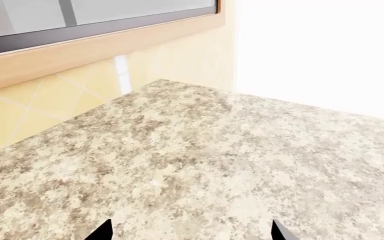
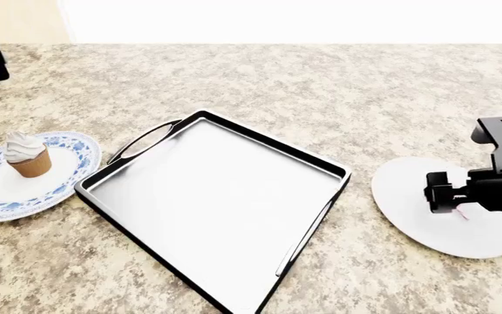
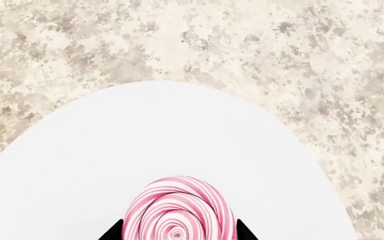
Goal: Move the dessert items from the plate to the tray.
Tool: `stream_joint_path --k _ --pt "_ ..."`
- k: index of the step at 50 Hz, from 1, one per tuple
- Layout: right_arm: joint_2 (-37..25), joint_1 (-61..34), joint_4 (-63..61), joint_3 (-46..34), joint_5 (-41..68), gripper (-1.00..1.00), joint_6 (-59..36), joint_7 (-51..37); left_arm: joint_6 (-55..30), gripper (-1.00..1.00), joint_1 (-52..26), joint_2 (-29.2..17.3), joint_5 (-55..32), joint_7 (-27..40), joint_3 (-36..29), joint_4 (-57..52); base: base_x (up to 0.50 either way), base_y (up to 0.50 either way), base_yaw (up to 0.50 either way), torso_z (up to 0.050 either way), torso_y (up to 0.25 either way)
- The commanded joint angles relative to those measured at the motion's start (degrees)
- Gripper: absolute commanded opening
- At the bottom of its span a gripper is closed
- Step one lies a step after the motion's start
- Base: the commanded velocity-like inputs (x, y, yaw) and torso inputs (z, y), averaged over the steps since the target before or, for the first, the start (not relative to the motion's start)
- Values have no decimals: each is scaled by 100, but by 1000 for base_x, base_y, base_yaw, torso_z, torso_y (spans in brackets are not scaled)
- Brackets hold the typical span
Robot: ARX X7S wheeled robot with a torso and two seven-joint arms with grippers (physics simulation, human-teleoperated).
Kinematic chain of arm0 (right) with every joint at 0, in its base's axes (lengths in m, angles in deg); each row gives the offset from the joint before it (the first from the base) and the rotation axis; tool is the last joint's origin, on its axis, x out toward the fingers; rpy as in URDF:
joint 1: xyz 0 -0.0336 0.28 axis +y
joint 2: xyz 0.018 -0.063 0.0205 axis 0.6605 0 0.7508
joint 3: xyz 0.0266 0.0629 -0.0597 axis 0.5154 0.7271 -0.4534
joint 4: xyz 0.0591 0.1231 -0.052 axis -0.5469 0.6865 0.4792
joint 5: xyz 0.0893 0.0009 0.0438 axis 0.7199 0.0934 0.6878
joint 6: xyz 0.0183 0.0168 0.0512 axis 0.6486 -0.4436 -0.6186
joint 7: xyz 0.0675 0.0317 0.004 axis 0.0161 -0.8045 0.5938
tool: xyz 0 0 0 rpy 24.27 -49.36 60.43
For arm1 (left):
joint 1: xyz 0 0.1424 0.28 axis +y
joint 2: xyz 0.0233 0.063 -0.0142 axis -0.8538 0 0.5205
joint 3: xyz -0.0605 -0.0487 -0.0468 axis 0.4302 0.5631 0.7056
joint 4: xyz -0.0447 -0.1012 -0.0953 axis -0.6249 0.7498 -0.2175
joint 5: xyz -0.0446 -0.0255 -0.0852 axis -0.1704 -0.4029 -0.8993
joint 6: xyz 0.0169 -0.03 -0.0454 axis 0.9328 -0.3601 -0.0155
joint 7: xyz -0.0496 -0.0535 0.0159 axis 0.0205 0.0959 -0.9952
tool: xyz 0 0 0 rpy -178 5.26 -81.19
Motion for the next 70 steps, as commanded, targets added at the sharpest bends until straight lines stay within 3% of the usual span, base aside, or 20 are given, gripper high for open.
stream_joint_path --k 1,8,12,15,21,25,53,63,70 --pt "-44 87 -375 71 193 -100 -136 29 -1 100 -19 -1 -3 -5 -10 0 0 0 0 0 0" --pt "-252 -1132 -1283 512 653 -100 -1009 -143 -18 100 -52 22 2 -100 -37 0 0 0 0 0 0" --pt "-450 -2335 -1109 -50 1962 -100 -1022 -1058 -41 100 -22 53 22 -298 -120 0 0 0 0 0 0" --pt "-416 -2666 -1063 -231 2317 -100 -991 -1362 -214 100 -30 77 25 -664 -225 -1 0 0 0 0 0" --pt "-412 -2441 -925 -206 2365 -100 -714 -1505 -551 100 -79 147 148 -1789 -722 0 0 0 0 0 0" --pt "-433 -2301 -879 -202 2382 -100 -601 -1545 -566 100 -26 193 151 -2168 -954 0 0 0 0 0 0" --pt "-418 -2053 -581 -586 2191 -100 -117 -1470 -1562 100 43 165 55 -2331 -1039 0 0 0 0 0 0" --pt "-387 -1975 -355 -788 2011 -100 142 -1371 -2430 100 -278 233 51 -2829 -1389 -1 0 0 0 0 0" --pt "-339 -2003 -240 -895 1934 -100 223 -1310 -2973 100 -328 258 -71 -2998 -1207 -1 0 0 0 0 0"
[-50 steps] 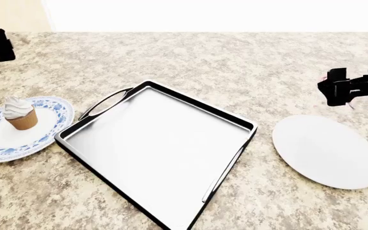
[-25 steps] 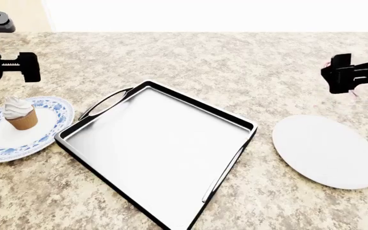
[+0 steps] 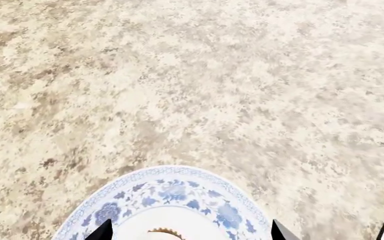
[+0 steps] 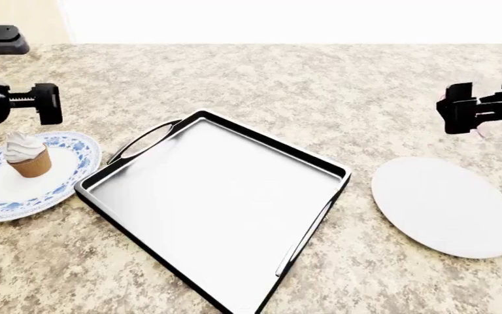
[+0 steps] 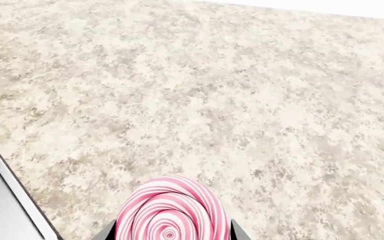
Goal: Move the dessert items from the plate to the tray.
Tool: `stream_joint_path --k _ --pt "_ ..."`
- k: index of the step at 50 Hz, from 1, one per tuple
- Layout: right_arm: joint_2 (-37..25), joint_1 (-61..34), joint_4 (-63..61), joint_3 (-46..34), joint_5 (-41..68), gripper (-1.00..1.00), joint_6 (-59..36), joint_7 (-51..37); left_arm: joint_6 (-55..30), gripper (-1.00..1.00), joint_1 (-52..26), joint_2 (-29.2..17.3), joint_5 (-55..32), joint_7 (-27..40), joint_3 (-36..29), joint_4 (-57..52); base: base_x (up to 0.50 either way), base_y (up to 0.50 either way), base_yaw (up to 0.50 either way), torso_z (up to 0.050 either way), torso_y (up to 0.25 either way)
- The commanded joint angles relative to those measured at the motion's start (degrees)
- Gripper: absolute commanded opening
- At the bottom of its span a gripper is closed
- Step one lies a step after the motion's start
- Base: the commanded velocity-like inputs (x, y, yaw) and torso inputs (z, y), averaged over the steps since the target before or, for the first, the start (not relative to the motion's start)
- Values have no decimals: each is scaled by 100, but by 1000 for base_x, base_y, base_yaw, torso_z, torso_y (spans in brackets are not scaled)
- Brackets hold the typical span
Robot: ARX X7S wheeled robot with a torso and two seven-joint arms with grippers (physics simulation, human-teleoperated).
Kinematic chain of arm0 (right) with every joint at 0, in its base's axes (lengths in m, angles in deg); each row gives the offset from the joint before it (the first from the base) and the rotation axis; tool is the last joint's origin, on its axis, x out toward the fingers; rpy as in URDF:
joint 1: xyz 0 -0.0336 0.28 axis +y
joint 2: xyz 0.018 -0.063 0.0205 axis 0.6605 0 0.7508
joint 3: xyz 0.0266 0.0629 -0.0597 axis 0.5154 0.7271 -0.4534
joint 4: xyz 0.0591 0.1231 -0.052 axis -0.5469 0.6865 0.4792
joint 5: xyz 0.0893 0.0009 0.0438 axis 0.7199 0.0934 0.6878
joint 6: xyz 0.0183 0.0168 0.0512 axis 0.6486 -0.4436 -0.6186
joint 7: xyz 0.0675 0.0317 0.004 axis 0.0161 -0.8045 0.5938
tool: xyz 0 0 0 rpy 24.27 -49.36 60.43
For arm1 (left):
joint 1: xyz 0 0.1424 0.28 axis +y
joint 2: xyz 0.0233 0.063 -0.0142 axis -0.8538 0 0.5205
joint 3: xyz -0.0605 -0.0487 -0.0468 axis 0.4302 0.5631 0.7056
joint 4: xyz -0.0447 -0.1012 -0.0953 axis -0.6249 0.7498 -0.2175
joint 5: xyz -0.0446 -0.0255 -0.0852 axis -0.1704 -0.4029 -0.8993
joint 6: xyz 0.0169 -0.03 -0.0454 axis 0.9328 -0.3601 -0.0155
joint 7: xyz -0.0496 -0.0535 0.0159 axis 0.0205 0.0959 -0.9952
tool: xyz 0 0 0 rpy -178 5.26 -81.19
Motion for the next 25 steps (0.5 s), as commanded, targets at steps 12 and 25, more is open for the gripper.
stream_joint_path --k 12,25 --pt "81 46 250 -241 -170 -100 277 157 -767 100 32 0 -10 125 213 0 0 0 0 0 0" --pt "36 75 200 -216 -119 -100 264 121 -528 100 101 28 -8 360 126 0 0 0 0 0 0"
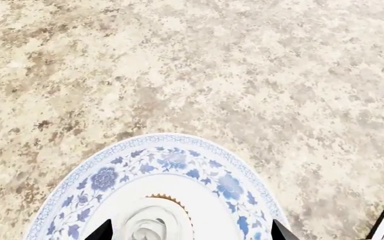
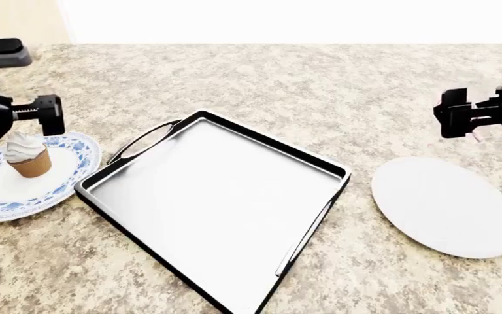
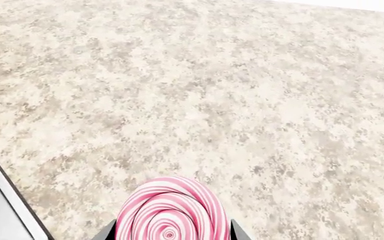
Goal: Move the dessert items from the plate to the tray.
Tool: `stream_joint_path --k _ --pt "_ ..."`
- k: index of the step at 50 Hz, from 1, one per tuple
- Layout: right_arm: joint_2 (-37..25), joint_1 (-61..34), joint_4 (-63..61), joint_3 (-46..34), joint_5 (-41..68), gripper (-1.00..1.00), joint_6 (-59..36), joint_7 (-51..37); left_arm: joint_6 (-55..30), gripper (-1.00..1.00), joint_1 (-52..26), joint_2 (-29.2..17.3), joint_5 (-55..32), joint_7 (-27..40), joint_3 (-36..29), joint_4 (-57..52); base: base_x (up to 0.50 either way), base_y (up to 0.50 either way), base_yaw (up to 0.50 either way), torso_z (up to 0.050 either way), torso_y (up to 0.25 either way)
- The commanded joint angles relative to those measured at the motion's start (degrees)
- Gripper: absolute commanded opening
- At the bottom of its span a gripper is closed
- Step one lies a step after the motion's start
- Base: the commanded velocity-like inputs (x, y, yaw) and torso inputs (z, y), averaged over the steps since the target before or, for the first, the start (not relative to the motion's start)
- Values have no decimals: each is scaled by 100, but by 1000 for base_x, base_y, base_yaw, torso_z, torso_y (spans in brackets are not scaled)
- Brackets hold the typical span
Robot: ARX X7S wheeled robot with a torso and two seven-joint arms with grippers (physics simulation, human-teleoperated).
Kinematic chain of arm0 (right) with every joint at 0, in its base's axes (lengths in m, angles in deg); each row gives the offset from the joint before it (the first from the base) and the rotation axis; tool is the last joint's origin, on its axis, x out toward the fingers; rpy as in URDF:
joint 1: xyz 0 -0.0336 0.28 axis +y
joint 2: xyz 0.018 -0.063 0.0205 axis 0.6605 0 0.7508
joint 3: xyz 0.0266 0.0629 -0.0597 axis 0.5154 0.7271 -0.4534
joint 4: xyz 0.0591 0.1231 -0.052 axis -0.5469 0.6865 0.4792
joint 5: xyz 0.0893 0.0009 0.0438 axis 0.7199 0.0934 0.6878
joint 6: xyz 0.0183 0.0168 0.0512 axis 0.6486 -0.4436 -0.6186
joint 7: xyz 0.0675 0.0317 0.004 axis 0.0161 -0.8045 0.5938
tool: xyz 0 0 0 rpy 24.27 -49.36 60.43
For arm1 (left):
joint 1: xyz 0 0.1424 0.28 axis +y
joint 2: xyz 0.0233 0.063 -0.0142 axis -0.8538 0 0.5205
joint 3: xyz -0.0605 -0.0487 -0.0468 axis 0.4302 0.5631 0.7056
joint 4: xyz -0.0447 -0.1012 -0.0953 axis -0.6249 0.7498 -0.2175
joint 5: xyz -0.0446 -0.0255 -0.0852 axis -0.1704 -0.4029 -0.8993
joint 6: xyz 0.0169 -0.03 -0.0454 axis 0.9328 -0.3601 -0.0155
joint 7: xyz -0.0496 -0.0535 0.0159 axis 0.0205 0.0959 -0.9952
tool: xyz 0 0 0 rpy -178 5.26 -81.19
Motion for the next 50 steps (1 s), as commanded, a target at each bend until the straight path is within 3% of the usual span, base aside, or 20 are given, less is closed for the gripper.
stream_joint_path --k 1,50 --pt "-12 4 -14 -34 -19 -100 28 32 76 100 99 5 -15 199 9 0 0 0 0 0 0" --pt "-88 11 -115 -116 15 -100 82 -8 492 100 675 -18 -24 598 295 0 0 0 0 0 0"
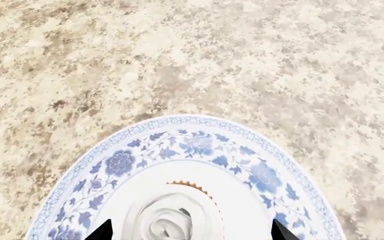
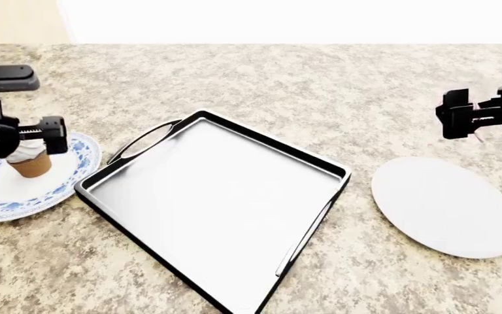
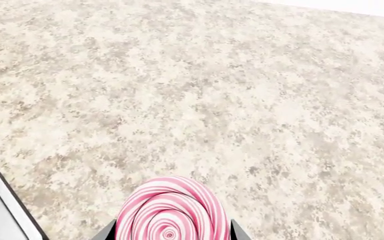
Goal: Move the dessert items from the plate to the tray.
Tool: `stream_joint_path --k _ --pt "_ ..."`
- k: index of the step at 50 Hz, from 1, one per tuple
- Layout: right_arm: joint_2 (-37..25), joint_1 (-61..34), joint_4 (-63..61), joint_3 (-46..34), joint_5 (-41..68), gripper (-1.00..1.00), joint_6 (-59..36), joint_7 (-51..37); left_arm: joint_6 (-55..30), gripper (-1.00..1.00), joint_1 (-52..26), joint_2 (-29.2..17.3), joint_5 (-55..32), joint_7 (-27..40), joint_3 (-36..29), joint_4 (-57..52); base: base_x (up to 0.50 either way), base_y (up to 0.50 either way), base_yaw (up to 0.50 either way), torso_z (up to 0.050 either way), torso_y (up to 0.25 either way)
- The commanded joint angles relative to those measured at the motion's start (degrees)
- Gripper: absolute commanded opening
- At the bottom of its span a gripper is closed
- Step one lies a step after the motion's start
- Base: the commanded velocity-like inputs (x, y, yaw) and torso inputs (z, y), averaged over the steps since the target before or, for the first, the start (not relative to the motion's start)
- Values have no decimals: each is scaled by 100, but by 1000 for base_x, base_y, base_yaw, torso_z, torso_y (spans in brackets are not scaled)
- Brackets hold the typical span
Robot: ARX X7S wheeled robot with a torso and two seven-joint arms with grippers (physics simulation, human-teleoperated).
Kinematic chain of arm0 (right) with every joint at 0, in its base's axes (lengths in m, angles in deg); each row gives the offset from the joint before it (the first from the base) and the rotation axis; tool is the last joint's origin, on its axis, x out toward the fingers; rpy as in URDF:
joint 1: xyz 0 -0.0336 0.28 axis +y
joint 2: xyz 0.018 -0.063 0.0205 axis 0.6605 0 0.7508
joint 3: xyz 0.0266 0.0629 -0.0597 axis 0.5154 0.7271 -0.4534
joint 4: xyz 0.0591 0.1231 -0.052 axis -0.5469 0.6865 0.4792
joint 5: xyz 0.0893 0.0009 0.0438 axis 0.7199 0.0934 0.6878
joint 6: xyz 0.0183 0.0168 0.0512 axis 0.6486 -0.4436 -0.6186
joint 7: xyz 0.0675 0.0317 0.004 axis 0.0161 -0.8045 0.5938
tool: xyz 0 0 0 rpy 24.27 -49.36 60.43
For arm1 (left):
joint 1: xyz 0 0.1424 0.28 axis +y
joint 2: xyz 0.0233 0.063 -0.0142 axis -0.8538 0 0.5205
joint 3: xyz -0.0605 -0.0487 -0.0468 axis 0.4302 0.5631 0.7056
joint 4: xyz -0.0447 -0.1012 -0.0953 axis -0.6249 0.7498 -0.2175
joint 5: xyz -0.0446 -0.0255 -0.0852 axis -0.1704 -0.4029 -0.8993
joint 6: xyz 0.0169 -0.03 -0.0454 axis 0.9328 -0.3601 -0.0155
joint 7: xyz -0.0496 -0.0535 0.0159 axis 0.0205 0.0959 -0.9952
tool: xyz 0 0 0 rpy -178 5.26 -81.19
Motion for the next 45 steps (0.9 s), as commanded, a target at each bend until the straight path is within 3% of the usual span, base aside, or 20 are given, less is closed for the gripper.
stream_joint_path --k 1,43,44,45 --pt "-23 8 -44 -27 -21 -100 26 22 46 100 100 13 4 39 65 0 0 0 0 0 0" --pt "-28 40 -39 -85 -22 -100 145 -11 215 100 340 -9 12 230 136 0 0 0 0 0 0" --pt "-28 38 -35 -84 -23 -100 150 -13 228 -100 341 -13 9 247 146 0 0 0 0 0 0" --pt "-28 38 -33 -85 -25 -100 153 -15 244 -100 344 -16 9 276 155 0 0 0 0 0 0"
